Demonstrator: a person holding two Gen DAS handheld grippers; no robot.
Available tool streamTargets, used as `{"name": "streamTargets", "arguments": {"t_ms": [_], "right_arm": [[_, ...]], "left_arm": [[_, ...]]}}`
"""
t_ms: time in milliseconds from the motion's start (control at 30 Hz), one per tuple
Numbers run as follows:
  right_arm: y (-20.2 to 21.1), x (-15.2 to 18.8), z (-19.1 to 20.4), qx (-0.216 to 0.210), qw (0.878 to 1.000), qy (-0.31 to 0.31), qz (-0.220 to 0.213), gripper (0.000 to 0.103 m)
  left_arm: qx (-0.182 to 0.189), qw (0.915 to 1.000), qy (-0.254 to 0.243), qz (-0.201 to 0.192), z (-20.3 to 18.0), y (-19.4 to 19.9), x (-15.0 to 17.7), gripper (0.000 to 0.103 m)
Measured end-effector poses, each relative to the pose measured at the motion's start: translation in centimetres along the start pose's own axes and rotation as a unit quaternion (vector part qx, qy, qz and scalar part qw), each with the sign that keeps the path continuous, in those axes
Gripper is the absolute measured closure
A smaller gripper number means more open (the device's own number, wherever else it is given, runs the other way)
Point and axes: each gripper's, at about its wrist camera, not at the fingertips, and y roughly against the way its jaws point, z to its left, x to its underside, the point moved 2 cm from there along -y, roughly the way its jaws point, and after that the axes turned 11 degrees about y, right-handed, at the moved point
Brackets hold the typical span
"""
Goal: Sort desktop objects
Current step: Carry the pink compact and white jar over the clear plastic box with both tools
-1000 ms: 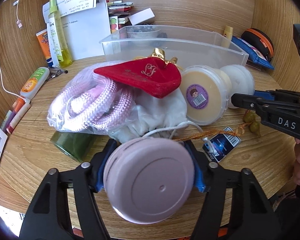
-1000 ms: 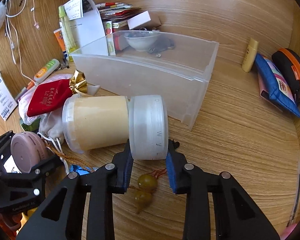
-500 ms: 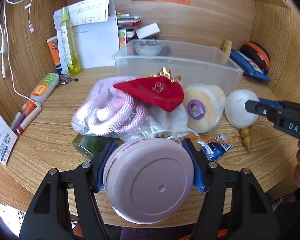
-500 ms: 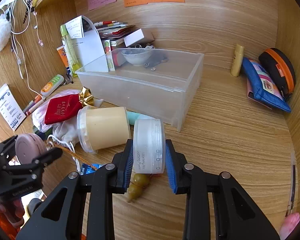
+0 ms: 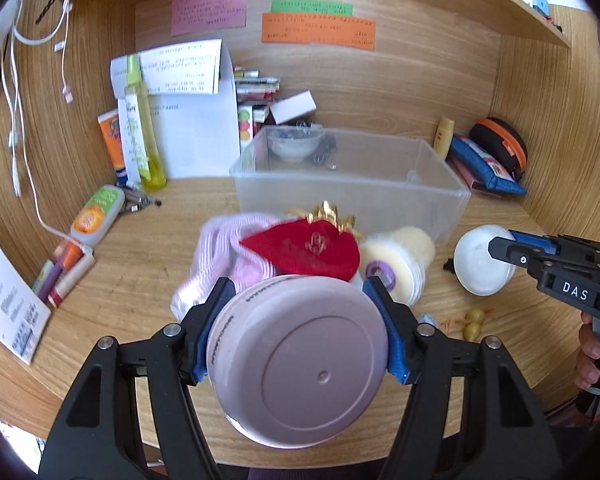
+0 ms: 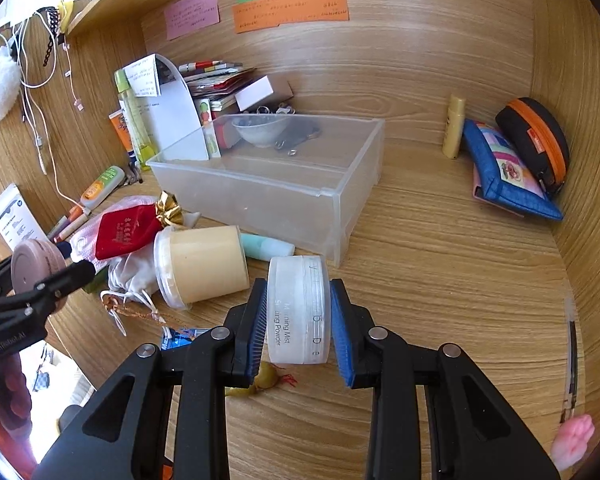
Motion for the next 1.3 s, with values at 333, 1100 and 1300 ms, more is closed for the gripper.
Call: {"name": "streamTargets", "arguments": {"t_ms": [333, 1100, 1300], "right_arm": [[1.7, -2.4, -0.2, 0.017, 0.999, 0.020, -0.023, 0.076], [1.1, -10.6, -1.9, 0.031, 0.997, 0.032, -0.061, 0.076], [-0.8, -12.1, -2.6, 0.028, 0.998, 0.033, -0.055, 0.076]], "left_arm": [[0.025, 0.9997, -0.008, -0.001, -0.2, -0.9, -3.6, 0.038], [0.041, 0.9973, -0.057, 0.023, -1.4, -7.3, -12.7, 0.038], [0.065, 0.9954, -0.044, 0.055, -1.2, -10.1, -15.0, 0.038]]}}
